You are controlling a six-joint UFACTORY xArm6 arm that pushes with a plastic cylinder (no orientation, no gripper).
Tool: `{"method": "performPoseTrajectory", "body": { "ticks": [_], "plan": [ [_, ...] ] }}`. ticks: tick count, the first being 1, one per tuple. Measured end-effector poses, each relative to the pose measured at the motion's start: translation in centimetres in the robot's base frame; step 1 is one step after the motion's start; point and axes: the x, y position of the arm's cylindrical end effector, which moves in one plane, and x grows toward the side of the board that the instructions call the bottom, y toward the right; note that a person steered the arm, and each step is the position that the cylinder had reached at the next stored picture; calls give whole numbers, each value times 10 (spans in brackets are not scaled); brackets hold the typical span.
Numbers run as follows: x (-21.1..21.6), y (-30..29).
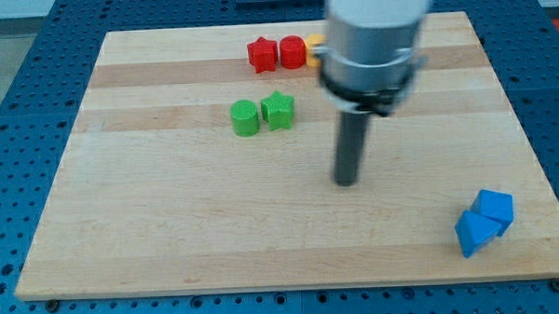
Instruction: Put the green circle at the top of cube
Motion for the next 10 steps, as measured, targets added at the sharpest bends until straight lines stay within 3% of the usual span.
{"method": "performPoseTrajectory", "body": {
  "ticks": [1,3,4,6,8,10],
  "plan": [
    [-11,-75],
    [-97,-167],
    [-116,-152],
    [-112,-89],
    [-54,-78],
    [-11,-29]
  ]
}}
